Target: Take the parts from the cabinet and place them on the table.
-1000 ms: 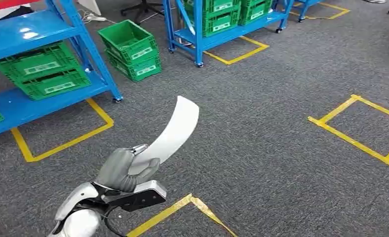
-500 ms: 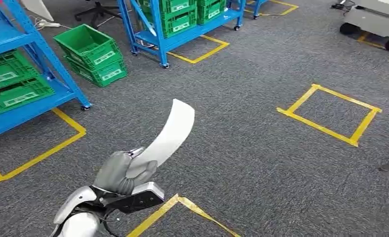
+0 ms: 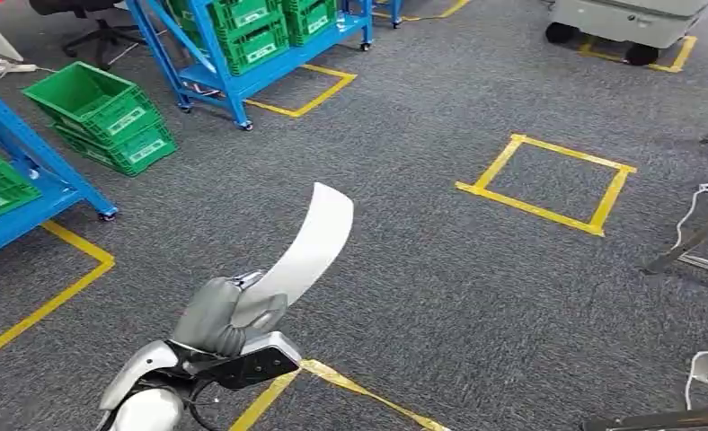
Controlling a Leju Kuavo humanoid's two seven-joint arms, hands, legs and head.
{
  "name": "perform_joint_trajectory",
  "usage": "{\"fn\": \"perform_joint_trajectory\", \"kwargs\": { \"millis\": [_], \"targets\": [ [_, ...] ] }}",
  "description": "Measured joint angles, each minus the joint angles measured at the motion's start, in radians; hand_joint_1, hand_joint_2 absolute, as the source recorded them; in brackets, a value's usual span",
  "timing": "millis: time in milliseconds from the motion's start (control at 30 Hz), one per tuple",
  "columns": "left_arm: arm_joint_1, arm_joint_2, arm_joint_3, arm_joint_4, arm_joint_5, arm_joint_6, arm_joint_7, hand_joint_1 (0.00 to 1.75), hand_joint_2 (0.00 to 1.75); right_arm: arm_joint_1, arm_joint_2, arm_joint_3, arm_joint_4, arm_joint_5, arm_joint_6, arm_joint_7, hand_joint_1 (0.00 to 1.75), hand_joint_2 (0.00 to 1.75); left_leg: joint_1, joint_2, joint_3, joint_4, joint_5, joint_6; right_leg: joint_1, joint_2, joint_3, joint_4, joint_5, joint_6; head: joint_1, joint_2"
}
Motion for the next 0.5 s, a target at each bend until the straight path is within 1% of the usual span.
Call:
{"fn": "perform_joint_trajectory", "kwargs": {
  "millis": [33,67,100,133,167,200,233,267,300,333,367,400,467,500],
  "targets": [
    [0.001,0.0,0.0,-0.001,0.0,0.001,0.0,1.75,1.75,0.0,0.0,0.0,0.0,0.0,0.0,0.0,0.0,0.0,0.001,-0.041,-0.017,0.041,-0.035,-0.001,0.0,0.008,-0.001,0.0,0.002,-0.004,-0.002,0.0],
    [0.001,0.0,0.0,-0.002,0.0,0.002,0.0,1.75,1.75,-0.001,0.0,0.0,0.0,0.001,0.001,0.0,0.0,0.0,0.0,-0.064,-0.051,0.117,-0.079,0.0,0.0,0.017,-0.004,0.0,0.004,-0.008,-0.003,0.0],
    [0.003,0.001,0.002,-0.002,0.0,0.002,0.0,1.75,1.75,-0.002,0.0,0.0,0.0,0.003,0.003,0.0,0.0,0.0,-0.001,-0.075,-0.094,0.21,-0.122,0.001,0.001,0.028,-0.007,0.0,0.004,-0.011,-0.005,0.0],
    [0.005,0.002,0.003,-0.002,0.0,0.002,0.0,1.75,1.75,-0.002,0.0,0.0,0.0,0.004,0.004,-0.001,0.0,0.0,-0.002,-0.08,-0.128,0.279,-0.149,0.003,0.003,0.039,-0.009,0.0,0.005,-0.013,-0.005,0.0],
    [0.008,0.002,0.004,-0.002,0.0,0.002,0.0,1.75,1.75,-0.001,0.0,0.0,0.0,0.005,0.005,-0.002,0.0,0.0,-0.003,-0.085,-0.157,0.33,-0.158,0.007,0.004,0.051,-0.01,0.0,0.006,-0.014,-0.005,0.0],
    [0.011,0.002,0.004,-0.002,0.0,0.0,0.004,1.75,1.75,0.001,0.0,0.0,0.0,0.006,0.006,-0.002,0.0,0.0,-0.005,-0.086,-0.157,0.324,-0.14,0.011,0.005,0.063,-0.01,0.0,0.007,-0.014,-0.004,0.0],
    [0.012,0.002,0.004,-0.004,0.001,-0.001,0.007,1.75,1.75,0.002,-0.001,0.0,0.0,0.006,0.007,-0.003,0.0,0.0,-0.007,-0.088,-0.137,0.277,-0.102,0.017,0.006,0.076,-0.01,0.0,0.008,-0.014,-0.007,0.0],
    [0.012,0.002,0.004,-0.007,0.003,-0.002,0.011,1.75,1.75,0.002,-0.001,0.0,0.0,0.006,0.008,-0.003,0.0,0.0,-0.008,-0.095,-0.099,0.196,-0.053,0.025,0.007,0.09,-0.009,0.0,0.01,-0.013,-0.006,0.0],
    [0.013,0.002,0.004,-0.013,0.005,-0.001,0.012,1.75,1.75,0.001,0.0,0.0,0.0,0.006,0.008,-0.008,0.0,0.0,-0.01,-0.119,-0.058,0.11,-0.012,0.034,0.007,0.101,-0.009,0.0,0.012,-0.011,-0.006,0.0],
    [0.014,0.002,0.005,-0.023,0.004,0.0,0.012,1.75,1.75,0.0,0.001,0.0,0.002,0.003,0.008,-0.015,0.0,0.0,-0.012,-0.18,-0.024,0.041,0.01,0.044,0.001,0.109,-0.013,0.0,0.015,-0.006,-0.006,0.0],
    [0.017,0.001,0.005,-0.034,0.004,0.001,0.012,1.75,1.75,-0.002,0.002,0.0,0.002,0.0,0.011,-0.024,0.0,0.0,-0.011,-0.201,-0.018,0.013,0.004,0.05,0.005,0.12,-0.018,0.004,0.016,-0.002,-0.006,0.0],
    [0.019,0.001,0.005,-0.042,0.004,0.001,0.012,1.75,1.75,-0.003,0.002,0.0,0.002,-0.003,0.012,-0.031,0.0,0.0,-0.01,-0.185,-0.02,0.007,0.006,0.038,0.003,0.13,-0.026,0.004,0.02,0.003,-0.006,0.0],
    [0.027,0.002,0.006,-0.044,0.005,0.0,0.015,1.75,1.75,0.005,0.002,0.0,0.003,-0.008,0.019,-0.036,0.0,0.0,-0.016,-0.17,-0.021,0.007,0.009,0.04,-0.004,0.151,-0.031,-0.005,0.029,0.019,-0.006,0.0],
    [0.03,0.001,0.006,-0.045,0.005,0.0,0.015,1.75,1.75,0.008,0.002,0.0,0.003,-0.011,0.023,-0.034,0.0,0.0,-0.009,-0.157,-0.017,-0.002,0.016,0.045,-0.002,0.16,-0.044,-0.006,0.031,0.025,-0.006,0.0]
  ]
}}
